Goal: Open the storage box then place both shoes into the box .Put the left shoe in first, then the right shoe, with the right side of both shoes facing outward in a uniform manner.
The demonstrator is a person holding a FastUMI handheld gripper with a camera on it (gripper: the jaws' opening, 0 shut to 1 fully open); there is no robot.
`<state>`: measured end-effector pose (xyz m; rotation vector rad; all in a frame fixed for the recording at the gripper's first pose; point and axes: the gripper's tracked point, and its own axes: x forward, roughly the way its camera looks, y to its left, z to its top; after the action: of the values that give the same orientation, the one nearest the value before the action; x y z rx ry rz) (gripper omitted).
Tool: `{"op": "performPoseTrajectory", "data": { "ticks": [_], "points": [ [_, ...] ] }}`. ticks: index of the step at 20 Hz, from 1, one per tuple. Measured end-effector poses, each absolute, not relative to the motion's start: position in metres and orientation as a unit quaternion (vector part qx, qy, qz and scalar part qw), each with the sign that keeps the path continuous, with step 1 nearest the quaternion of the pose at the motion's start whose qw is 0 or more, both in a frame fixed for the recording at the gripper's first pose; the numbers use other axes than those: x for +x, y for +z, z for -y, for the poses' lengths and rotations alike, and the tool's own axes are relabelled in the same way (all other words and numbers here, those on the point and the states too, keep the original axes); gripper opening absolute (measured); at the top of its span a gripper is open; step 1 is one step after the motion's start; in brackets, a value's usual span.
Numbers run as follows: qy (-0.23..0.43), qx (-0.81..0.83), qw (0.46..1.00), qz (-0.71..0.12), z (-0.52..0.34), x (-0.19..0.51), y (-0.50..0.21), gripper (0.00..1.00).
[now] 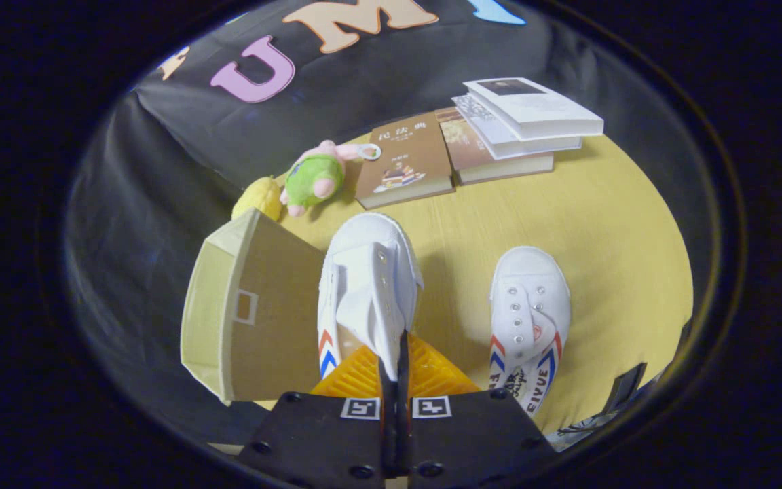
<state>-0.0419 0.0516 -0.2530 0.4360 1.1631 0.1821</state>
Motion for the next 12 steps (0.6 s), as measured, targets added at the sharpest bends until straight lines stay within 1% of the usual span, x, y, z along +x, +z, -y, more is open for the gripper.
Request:
{"op": "performPoseTrajectory", "data": {
  "ticks": [7, 12],
  "points": [
    [0.127, 0.215, 0.832, -0.497, -0.108, -0.025, -0.173, 0.03],
    [0.157, 0.221, 0.835, -0.48, -0.156, -0.017, -0.141, 0.03]
  ]
}}
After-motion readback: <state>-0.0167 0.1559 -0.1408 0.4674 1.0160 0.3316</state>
